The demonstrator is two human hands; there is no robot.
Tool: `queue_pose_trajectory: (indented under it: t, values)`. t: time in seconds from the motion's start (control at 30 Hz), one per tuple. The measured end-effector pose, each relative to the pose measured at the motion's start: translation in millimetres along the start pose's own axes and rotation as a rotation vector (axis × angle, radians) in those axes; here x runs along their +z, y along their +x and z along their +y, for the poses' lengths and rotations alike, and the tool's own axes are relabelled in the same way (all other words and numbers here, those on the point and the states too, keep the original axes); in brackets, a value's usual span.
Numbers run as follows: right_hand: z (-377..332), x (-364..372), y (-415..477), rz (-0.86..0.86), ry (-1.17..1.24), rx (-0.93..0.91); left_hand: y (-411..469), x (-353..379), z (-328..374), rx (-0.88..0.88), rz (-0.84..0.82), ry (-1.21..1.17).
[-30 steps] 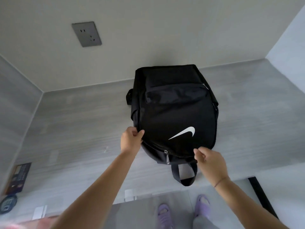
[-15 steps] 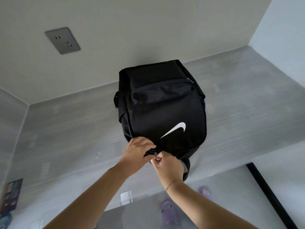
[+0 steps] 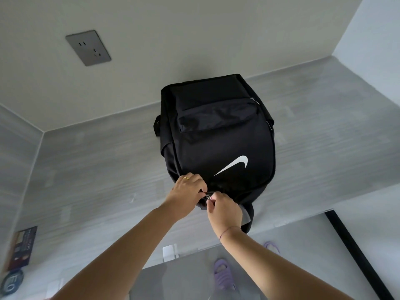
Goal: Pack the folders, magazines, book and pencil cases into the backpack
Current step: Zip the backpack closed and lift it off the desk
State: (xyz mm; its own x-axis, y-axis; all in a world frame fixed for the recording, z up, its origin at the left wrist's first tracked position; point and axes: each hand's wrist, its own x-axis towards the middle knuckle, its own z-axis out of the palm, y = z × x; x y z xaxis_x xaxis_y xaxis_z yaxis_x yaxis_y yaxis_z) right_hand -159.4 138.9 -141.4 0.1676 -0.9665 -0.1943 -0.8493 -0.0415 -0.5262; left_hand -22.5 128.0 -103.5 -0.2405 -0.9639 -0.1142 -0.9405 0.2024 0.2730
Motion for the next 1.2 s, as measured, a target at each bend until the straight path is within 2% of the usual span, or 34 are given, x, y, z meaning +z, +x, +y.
queue_pose_trajectory:
  t: [0.17,0.27,0.5,0.73,0.83,1.0,1.2]
  values:
    - [17,-17,-12,0.07,0.16,-0.122,-2,-2,7,0.057,0.057,-0.047]
    - [25,-37,-11,0.118,0.151,-0.148,1,-11,15,0.093,0.141,-0.084]
    - [39,-70,-9,0.176,0.164,-0.149,-1,-29,23,0.12,0.255,-0.139]
    - [22,-81,-11,0.13,0.39,-0.061,-2,-33,31,0.086,0.307,-0.148]
    - [6,-74,-26,0.165,0.33,-0.174,-6,-35,30,0.09,0.298,-0.17]
    - [4,-62,-39,0.289,0.206,-0.171,-15,-36,23,0.117,0.216,-0.178]
    - [18,-64,-29,0.329,0.091,-0.366,-22,-35,21,0.097,0.211,-0.188]
